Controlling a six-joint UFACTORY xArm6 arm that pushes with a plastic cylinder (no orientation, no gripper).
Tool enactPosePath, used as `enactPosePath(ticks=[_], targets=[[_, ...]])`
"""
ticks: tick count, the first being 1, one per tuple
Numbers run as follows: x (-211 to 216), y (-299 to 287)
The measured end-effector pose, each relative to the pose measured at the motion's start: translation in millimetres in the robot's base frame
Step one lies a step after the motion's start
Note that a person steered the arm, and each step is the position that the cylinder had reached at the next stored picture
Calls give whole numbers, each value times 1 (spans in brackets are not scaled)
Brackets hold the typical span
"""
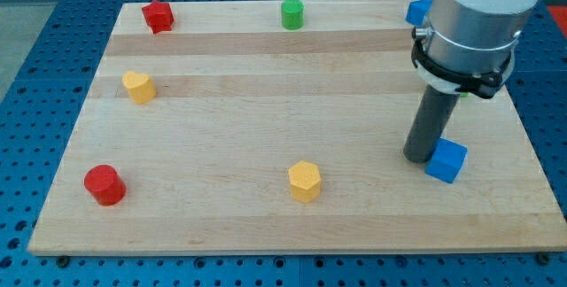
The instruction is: Drag the cube to the bottom right of the board
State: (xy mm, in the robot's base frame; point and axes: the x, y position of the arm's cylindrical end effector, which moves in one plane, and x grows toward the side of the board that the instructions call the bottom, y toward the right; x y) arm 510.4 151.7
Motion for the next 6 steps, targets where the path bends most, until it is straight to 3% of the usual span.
enactPosePath(ticks=[6], targets=[[19,35]])
